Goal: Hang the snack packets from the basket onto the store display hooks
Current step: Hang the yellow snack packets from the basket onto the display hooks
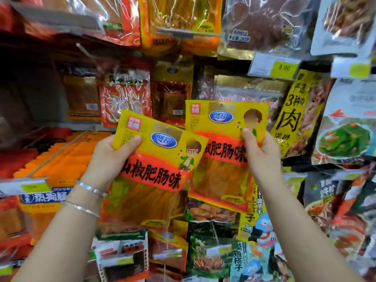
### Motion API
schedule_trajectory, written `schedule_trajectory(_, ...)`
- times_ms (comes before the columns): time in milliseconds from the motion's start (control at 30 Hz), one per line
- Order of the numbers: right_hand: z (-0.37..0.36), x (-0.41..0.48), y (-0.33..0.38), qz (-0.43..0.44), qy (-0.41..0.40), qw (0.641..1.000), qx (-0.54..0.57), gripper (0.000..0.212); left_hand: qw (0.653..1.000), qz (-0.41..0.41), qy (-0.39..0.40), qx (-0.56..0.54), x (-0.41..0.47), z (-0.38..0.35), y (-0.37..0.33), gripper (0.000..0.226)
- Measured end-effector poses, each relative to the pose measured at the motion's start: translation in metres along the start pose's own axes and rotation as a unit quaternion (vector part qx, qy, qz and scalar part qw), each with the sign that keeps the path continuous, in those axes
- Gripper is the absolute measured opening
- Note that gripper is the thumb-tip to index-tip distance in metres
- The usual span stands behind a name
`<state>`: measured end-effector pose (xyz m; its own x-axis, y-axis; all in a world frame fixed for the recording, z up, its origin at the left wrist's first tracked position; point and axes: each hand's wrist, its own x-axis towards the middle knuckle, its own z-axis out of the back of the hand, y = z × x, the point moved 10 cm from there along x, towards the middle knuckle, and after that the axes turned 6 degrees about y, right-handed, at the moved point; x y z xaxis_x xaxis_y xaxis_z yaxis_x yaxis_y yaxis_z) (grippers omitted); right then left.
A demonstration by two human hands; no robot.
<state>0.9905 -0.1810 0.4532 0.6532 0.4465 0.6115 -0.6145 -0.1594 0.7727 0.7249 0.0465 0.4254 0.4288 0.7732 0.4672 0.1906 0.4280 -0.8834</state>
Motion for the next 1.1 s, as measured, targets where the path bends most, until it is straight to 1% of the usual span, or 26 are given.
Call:
schedule_trajectory(67,-0.013,0.018,0.014,0.025,0.007,0.999,0.02,0.029,1.0,-0.002,-0.004,0.004,0.003,0.006,-0.004,0.018)
schedule_trajectory(167,-0.042,0.037,0.037,0.049,0.048,0.995,0.072,0.022,0.999,-0.002,-0.005,-0.044,0.004,0.013,-0.009,0.019)
schedule_trajectory(267,-0.066,0.051,0.061,0.088,0.081,0.99,0.078,0.019,0.997,-0.011,-0.029,-0.064,0.006,0.021,-0.018,0.019)
schedule_trajectory(333,-0.077,0.06,0.069,0.089,0.093,0.988,0.082,0.016,0.997,-0.009,-0.039,-0.072,0.008,0.025,-0.022,0.024)
schedule_trajectory(400,-0.083,0.069,0.076,0.091,0.1,0.987,0.09,0.018,0.996,-0.014,-0.047,-0.069,0.01,0.028,-0.027,0.03)
schedule_trajectory(500,-0.078,0.084,0.086,0.106,0.076,0.986,0.105,0.027,0.995,-0.028,-0.06,-0.072,0.014,0.033,-0.034,0.023)
schedule_trajectory(567,-0.076,0.092,0.084,0.091,0.063,0.987,0.113,0.036,0.994,-0.034,-0.064,-0.076,0.017,0.036,-0.036,0.018)
schedule_trajectory(600,-0.078,0.094,0.08,0.074,0.069,0.988,0.118,0.034,0.994,-0.032,-0.066,-0.081,0.019,0.037,-0.037,0.016)
schedule_trajectory(700,-0.09,0.089,0.065,0.023,0.096,0.984,0.146,0.018,0.994,-0.023,-0.059,-0.091,0.023,0.036,-0.036,0.014)
schedule_trajectory(767,-0.095,0.084,0.057,0.001,0.097,0.983,0.155,0.018,0.995,-0.018,-0.045,-0.09,0.024,0.033,-0.036,0.015)
schedule_trajectory(867,-0.1,0.087,0.051,-0.026,0.09,0.981,0.171,0.018,0.995,-0.021,-0.028,-0.092,0.026,0.029,-0.034,0.023)
schedule_trajectory(933,-0.105,0.092,0.049,-0.032,0.091,0.981,0.165,0.019,0.995,-0.024,-0.025,-0.091,0.028,0.028,-0.034,0.021)
schedule_trajectory(1033,-0.113,0.101,0.047,-0.015,0.078,0.986,0.144,0.022,0.995,-0.025,-0.03,-0.092,0.031,0.031,-0.033,0.02)
schedule_trajectory(1100,-0.121,0.108,0.045,-0.009,0.067,0.992,0.11,0.025,0.995,-0.019,-0.039,-0.094,0.033,0.035,-0.03,0.02)
